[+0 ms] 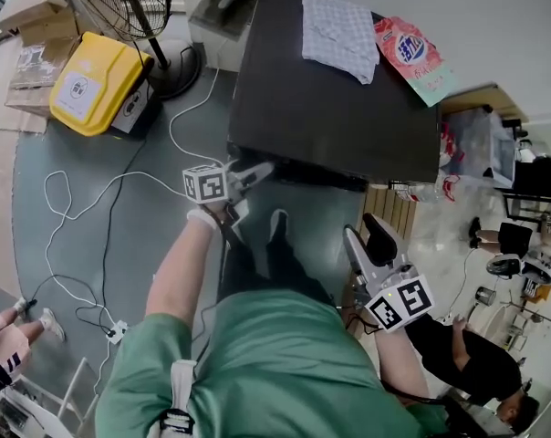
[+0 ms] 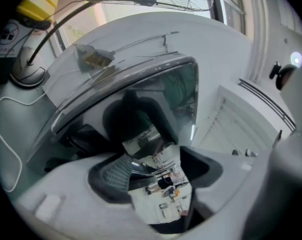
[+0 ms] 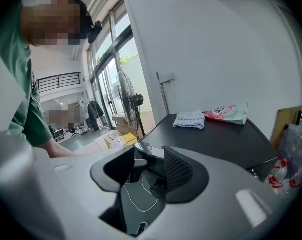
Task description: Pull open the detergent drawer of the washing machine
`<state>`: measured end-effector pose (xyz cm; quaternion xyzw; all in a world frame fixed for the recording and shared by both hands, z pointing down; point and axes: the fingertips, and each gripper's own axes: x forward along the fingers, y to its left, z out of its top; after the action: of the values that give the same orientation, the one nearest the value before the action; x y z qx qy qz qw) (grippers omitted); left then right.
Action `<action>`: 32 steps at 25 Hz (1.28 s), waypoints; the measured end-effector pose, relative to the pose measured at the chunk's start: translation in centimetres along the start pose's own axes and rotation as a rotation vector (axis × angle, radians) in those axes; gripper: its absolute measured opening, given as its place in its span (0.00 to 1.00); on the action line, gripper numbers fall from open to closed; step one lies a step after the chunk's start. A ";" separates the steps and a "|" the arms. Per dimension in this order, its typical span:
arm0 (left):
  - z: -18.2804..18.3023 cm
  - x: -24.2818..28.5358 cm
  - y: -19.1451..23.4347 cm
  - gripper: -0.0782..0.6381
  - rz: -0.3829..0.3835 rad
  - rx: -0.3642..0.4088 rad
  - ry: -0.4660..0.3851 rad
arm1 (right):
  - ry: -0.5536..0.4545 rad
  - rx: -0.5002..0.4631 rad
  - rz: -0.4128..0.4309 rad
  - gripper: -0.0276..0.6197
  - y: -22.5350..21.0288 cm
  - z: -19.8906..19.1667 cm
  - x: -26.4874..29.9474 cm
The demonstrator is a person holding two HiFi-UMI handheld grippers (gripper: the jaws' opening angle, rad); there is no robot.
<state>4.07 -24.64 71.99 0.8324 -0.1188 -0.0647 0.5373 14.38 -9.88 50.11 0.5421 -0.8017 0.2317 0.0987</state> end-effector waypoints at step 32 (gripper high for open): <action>-12.8 -8.2 -5.4 0.49 0.082 0.041 0.100 | 0.031 -0.092 0.232 0.32 3.9 2.3 4.5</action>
<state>-0.10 -9.08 72.16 0.8400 -0.1269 0.0015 0.5275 9.29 -13.51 48.96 0.4371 -0.8671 0.2132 0.1085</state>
